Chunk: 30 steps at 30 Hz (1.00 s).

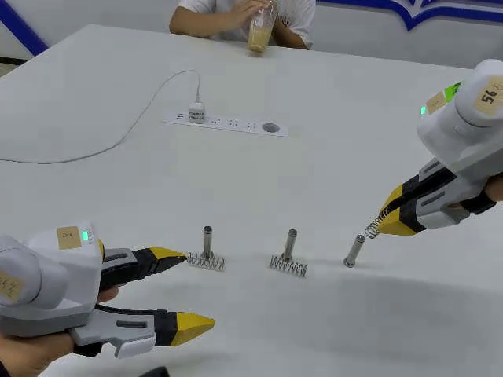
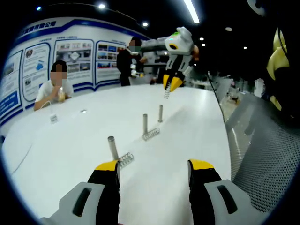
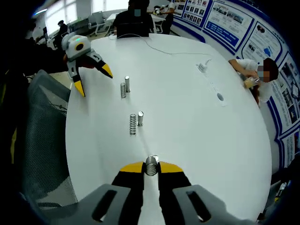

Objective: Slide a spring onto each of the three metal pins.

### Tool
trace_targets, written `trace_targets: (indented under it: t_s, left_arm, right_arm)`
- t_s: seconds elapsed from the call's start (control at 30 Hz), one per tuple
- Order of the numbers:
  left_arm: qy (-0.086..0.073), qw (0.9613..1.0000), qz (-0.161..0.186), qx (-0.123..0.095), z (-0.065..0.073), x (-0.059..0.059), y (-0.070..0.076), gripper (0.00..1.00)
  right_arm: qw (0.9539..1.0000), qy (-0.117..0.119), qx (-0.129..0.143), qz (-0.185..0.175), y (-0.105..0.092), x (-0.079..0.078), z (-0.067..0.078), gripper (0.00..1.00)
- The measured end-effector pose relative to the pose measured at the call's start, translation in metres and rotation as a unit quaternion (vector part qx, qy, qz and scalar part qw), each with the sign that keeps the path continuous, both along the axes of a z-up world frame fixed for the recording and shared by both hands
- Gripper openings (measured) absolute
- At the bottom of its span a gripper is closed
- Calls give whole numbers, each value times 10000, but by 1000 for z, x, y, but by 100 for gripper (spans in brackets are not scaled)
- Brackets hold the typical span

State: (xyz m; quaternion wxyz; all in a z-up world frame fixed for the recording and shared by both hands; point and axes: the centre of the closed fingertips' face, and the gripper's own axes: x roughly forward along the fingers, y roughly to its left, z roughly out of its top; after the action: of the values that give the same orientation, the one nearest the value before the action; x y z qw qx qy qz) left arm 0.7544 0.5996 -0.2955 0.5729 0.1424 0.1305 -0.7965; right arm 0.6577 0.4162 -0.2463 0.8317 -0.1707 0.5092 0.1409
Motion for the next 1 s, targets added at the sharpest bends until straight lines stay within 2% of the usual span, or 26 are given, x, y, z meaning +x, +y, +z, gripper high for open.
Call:
trace_targets:
  t_s: [0.5, 1.0]
  left_arm:
    - [35, 9999, 116, -7, 2, 4, 1, 63]
    - [64, 9998, 185, 4, -1, 8, 4, 63]
  right_arm:
    - [9994, 336, -5, 68, -7, 8, -17, 12]
    - [9982, 582, -4, 110, -8, 11, -27, 12]
